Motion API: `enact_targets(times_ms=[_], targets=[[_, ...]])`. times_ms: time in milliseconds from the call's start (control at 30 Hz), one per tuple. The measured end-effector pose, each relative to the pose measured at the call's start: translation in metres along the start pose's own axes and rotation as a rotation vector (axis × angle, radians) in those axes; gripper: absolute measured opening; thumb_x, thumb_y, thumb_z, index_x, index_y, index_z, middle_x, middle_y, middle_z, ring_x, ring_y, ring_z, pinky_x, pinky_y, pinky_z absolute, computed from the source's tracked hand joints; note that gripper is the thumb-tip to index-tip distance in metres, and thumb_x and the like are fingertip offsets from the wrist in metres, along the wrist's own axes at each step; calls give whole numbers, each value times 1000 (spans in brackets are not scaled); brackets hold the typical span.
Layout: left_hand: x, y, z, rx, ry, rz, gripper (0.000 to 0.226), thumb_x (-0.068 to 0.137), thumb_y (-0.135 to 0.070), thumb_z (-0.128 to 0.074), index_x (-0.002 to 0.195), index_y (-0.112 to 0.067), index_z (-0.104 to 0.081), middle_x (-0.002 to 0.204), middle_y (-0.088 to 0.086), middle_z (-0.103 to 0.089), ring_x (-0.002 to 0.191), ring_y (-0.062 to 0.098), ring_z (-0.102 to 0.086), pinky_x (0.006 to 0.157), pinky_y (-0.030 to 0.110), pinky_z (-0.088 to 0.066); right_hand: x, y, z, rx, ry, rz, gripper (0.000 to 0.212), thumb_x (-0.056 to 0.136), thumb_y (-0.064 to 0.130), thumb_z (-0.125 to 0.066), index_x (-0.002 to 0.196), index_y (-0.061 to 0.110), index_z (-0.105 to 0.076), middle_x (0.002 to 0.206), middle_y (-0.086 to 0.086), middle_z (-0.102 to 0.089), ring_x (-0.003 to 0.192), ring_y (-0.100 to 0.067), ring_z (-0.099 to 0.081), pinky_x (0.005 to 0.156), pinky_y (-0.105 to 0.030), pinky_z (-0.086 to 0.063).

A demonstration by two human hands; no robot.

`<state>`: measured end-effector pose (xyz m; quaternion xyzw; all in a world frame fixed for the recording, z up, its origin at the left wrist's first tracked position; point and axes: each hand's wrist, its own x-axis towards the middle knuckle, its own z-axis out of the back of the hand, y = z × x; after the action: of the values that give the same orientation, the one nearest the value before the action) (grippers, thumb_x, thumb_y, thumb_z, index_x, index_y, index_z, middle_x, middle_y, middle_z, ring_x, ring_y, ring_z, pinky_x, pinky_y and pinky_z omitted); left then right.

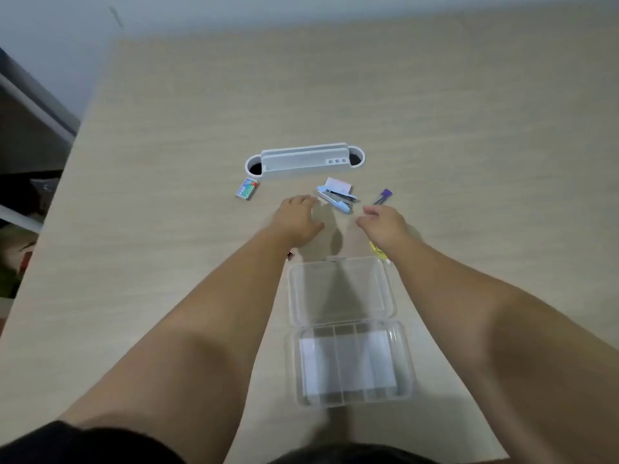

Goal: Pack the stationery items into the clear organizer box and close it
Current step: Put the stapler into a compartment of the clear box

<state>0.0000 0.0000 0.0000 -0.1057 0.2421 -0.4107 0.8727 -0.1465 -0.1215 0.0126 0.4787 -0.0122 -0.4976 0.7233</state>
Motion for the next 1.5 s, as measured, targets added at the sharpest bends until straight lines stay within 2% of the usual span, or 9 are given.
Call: enact_targets(times_ms=[233,400,567,767,867,1100,1200,1300,1500], targets=[[38,-1,5,-11,11,24,72,87,-33,-58,151,-19,-28,157,2,-29,142,30,-26,115,40,-26,36,13,-8,-53,11,40,62,78,25,-75,135,13,-53,107,-1,-57,97,-16,-56,90,-25,-42],[55,-1,6,-80,-20,24,66,84,-18,-55,147,-21,-36,151,3,-40,134,31,-37,110,39,-33,54,14,-18,-206,-25,105,64,72,26,-80,129,13,-56,123,-12,-58,108,-27,-60,94,-34,-48],[58,-4,1,-124,-55,15,58,84,-15,-53,141,-22,-46,135,9,-53,122,33,-47,100,39,-40,63,12,-22,-441,-56,154,51,72,33,-76,118,16,-60,120,-10,-51,104,-29,-57,86,-38,-51],[39,3,0,-112,-98,-5,35,89,-19,-58,123,-20,-63,115,10,-57,110,32,-49,94,39,-43,49,6,-18,-397,-51,222,48,67,24,-75,114,22,-64,113,-5,-58,105,-25,-57,88,-39,-51],[19,4,9,-61,-122,-28,34,88,-21,-60,123,-22,-63,116,8,-58,111,32,-48,93,40,-44,33,5,-15,-327,-47,267,47,68,20,-77,114,19,-65,109,-1,-59,100,-19,-56,86,-31,-49],[-59,12,4,39,-134,-35,33,82,-43,-68,111,-27,-69,110,3,-62,104,28,-51,89,39,-45,-18,2,-14,208,281,12,47,71,-8,-70,112,11,-58,74,-4,-58,59,-20,-56,65,-32,-50],[-91,16,-7,9,-183,-34,31,80,-42,-70,107,-25,-70,108,3,-64,102,29,-53,88,39,-45,-42,-6,-15,291,340,-2,42,68,-4,-75,103,14,-61,73,-11,-66,66,-25,-60,73,-35,-50],[-119,18,-19,-28,-236,-64,29,77,-43,-72,100,-26,-71,101,0,-65,99,26,-56,86,40,-46,-62,-14,-12,360,400,-7,34,75,-4,-75,97,19,-61,83,-19,-67,76,-26,-63,68,-29,-55],[-175,29,-44,-167,-104,-74,46,70,-62,-65,105,-32,-68,103,-6,-61,104,18,-57,93,39,-47,-97,-28,-2,228,568,1,27,80,-5,-69,95,17,-62,79,-14,-67,56,-14,-62,57,-18,-57]])
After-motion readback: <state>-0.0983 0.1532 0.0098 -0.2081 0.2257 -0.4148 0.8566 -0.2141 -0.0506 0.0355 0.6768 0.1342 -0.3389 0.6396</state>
